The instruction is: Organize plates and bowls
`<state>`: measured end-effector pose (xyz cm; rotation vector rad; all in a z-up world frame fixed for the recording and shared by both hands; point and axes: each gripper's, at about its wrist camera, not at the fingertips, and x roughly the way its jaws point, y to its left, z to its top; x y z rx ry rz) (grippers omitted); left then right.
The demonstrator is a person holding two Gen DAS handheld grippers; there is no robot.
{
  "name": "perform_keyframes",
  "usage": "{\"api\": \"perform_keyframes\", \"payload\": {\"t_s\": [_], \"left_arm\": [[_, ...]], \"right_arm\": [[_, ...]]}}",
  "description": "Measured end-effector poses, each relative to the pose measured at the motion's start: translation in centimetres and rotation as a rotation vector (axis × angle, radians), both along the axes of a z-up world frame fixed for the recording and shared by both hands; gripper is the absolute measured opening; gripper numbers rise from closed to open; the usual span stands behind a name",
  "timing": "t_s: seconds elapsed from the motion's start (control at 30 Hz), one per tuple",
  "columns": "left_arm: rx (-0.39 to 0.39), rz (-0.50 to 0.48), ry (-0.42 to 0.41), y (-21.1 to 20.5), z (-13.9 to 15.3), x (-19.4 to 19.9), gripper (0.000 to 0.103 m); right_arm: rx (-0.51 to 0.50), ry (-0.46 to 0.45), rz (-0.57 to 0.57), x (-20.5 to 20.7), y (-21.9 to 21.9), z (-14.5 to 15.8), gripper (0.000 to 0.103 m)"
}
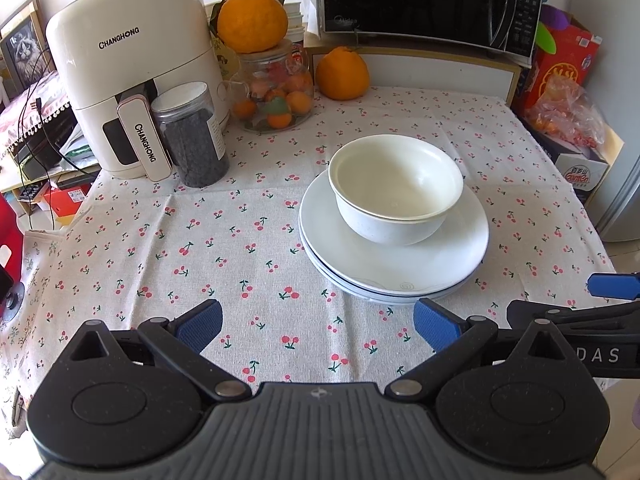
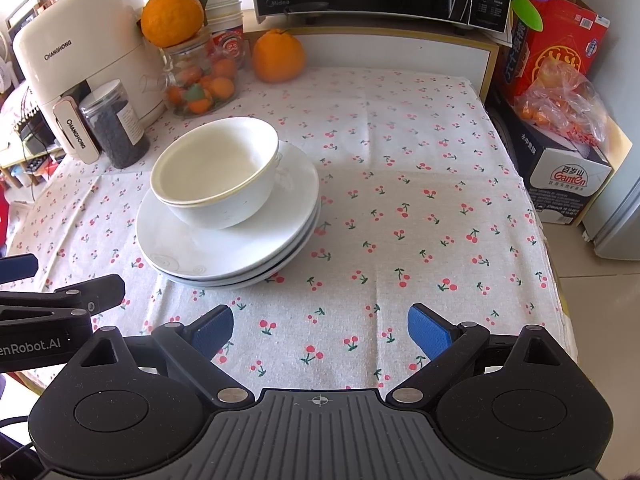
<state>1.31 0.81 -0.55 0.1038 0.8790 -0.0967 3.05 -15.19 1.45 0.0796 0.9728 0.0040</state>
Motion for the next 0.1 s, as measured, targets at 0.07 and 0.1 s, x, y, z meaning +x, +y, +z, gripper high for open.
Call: {"api": "perform_keyframes", "payload": {"t_s": [0.07,0.1], "left_arm": [[-0.001,-0.006,-0.004,0.0,0.1,-0.04,0.102],[-0.002,-0.009,-0.002,0.01,0.12,-0.01,0.102]], "right_arm": [[-0.001,0.001,0.005,0.09,0.11,-0.02,0.096],[-0.001,0.001,0.007,0.14,0.11,-0.03,0.096]]}}
